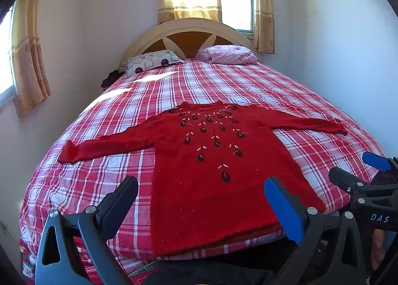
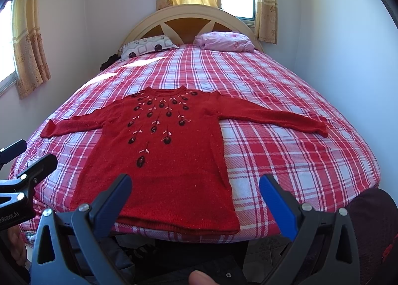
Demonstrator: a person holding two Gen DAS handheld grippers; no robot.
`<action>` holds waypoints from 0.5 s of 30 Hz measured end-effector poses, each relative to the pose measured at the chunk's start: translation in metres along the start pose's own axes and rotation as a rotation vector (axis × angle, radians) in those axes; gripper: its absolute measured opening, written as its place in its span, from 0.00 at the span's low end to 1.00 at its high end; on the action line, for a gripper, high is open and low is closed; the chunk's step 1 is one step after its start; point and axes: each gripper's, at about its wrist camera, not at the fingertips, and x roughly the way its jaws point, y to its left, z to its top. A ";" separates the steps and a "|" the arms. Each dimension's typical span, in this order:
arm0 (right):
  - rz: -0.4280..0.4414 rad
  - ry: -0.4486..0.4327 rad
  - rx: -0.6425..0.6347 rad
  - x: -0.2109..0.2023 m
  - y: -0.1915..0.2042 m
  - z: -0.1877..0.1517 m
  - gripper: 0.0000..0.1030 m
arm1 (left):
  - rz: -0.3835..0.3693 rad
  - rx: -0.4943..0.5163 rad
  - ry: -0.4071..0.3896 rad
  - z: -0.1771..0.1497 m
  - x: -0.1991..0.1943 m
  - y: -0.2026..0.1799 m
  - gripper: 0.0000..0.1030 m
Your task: Fold small clothes
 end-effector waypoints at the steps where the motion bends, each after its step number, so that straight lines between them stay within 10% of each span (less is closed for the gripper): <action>1: 0.000 -0.001 0.001 0.001 -0.001 0.000 1.00 | 0.001 -0.001 0.000 0.000 0.000 0.000 0.99; 15: 0.003 0.001 0.003 0.001 0.000 0.000 1.00 | 0.007 -0.015 0.004 0.001 0.002 0.004 0.99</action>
